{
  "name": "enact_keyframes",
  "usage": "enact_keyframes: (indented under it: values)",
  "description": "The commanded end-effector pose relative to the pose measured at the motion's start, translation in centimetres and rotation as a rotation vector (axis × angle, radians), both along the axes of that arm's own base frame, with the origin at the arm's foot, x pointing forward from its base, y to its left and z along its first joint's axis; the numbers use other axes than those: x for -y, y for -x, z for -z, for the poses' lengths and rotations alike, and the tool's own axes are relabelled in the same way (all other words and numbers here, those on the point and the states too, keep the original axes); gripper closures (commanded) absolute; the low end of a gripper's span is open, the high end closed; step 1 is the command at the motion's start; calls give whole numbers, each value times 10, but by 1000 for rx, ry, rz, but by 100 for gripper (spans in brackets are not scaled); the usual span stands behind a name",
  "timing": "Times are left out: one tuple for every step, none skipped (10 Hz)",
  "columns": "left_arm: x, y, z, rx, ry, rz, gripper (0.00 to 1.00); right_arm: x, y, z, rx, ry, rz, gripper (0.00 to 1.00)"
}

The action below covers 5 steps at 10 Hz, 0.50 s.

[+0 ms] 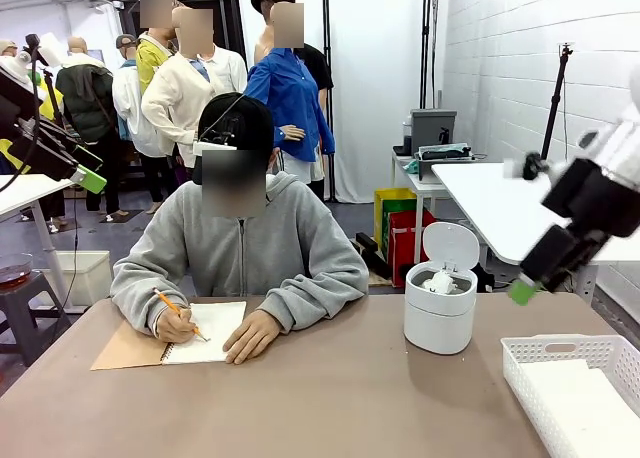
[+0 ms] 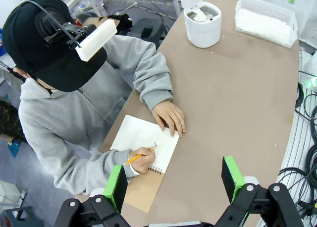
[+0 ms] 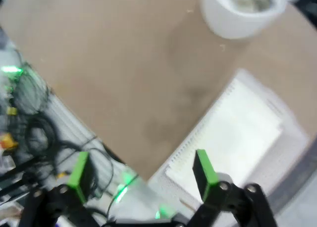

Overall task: Sort the paper based on its condition.
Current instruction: If a person hands you a paper, place it in the Organizing basket , and if it's crumpled, put it in the Trash can.

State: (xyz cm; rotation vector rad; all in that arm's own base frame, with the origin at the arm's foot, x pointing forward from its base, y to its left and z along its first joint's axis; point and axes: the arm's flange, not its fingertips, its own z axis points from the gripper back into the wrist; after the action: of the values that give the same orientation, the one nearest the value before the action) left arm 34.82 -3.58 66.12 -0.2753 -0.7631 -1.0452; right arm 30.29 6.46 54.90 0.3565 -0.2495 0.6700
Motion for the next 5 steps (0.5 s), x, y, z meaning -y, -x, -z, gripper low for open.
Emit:
enact_keyframes:
  values:
    - [-3, 0, 1, 3, 9, 20, 0, -21, -13, -22, 89, -81, -109, 0]
    - [-3, 0, 1, 3, 9, 20, 0, -37, -18, -36, 145, -121, -139, 0]
    - [-3, 0, 1, 3, 9, 20, 0, -55, -23, -52, 204, -152, -159, 0]
    - [-3, 0, 1, 3, 9, 20, 0, -66, -32, -66, 258, -164, -173, 0]
    - [-3, 0, 1, 3, 9, 20, 0, -77, -38, -82, 310, -172, -183, 0]
